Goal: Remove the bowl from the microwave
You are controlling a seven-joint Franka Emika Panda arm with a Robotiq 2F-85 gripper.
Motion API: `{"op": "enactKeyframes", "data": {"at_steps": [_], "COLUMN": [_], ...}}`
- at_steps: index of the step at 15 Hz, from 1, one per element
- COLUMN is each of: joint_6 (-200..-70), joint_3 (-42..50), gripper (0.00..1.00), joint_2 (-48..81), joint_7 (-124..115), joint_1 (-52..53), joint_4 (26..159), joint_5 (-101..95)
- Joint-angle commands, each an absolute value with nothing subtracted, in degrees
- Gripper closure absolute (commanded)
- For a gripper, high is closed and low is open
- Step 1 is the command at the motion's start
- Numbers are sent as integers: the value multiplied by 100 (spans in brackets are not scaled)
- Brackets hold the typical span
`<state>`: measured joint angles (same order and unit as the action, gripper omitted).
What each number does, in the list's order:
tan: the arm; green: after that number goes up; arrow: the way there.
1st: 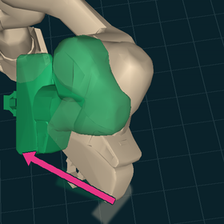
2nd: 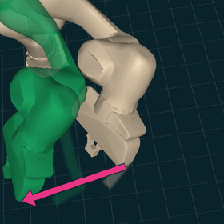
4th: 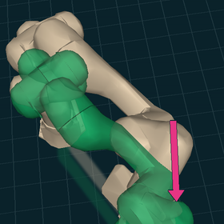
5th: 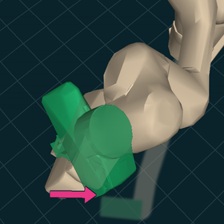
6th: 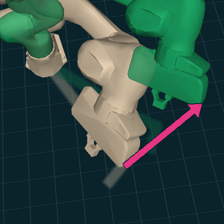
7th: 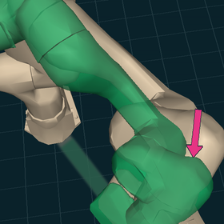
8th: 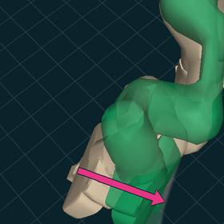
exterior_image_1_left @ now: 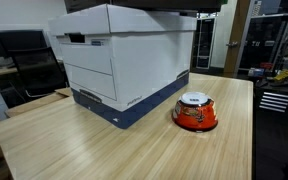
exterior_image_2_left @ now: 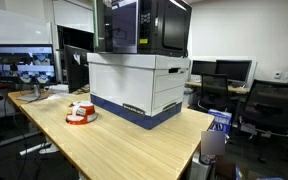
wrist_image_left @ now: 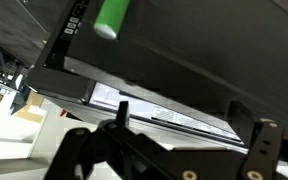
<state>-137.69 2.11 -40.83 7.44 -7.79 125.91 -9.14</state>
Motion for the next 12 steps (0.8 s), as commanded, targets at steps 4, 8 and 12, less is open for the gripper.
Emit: {"op": "enactKeyframes", "data": {"at_steps": [4,8,12], "joint_6": [-14033,-13502,-12777], "joint_3": [289,316,359], "gripper": [0,0,0], "joint_2": [-3432,-3420,-3486], "joint_7": [280,364,437], "joint_1": [-1086,-963,-788], "joint_4": [12069,11976,11732], "joint_5": [-1112,-981,-872]}}
